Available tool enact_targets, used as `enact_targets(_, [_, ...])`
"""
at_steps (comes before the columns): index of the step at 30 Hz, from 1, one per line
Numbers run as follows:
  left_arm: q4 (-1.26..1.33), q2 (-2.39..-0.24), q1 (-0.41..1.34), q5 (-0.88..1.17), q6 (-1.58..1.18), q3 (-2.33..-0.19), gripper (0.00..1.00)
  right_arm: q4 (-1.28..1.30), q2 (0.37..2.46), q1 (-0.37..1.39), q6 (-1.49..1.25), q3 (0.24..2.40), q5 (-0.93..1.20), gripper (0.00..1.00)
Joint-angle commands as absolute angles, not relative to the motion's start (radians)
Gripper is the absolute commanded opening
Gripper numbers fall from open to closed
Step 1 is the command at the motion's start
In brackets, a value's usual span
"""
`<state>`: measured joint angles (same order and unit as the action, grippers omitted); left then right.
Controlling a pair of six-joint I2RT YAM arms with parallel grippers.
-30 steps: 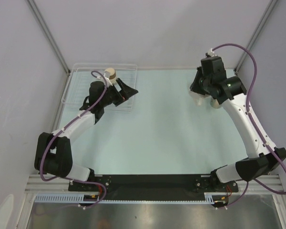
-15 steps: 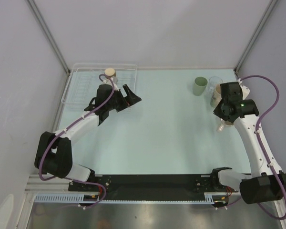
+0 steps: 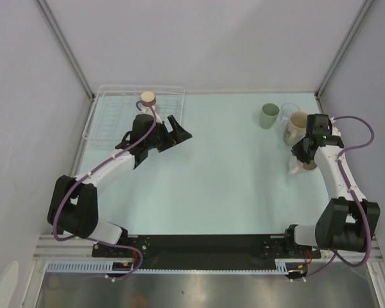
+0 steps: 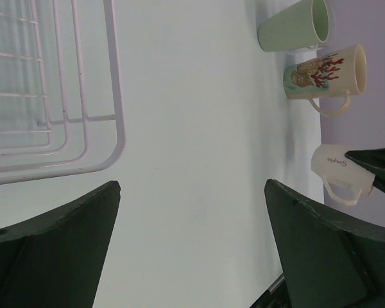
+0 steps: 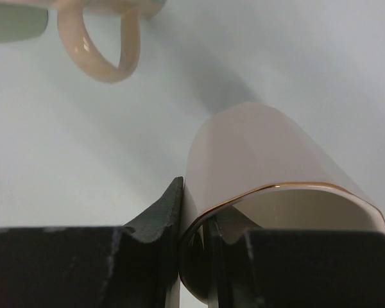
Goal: Unload the cups from the dish rack
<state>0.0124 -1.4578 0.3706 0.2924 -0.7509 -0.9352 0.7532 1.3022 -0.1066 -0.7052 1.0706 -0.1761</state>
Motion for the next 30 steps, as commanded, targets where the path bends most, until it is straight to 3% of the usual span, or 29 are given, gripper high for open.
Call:
enact_targets(1, [0.025,-1.457,0.379,0.302,-0.742,-0.973,1.0,0.591,1.354,-0.14,-0.729,1.114,-0.179,0.0])
enact_targets(30, [0.017,-1.477,0.379,0.285,-0.75,-0.971,1.0,0.538,1.66,-0.146,-0.701,1.264,-0.213,0.02])
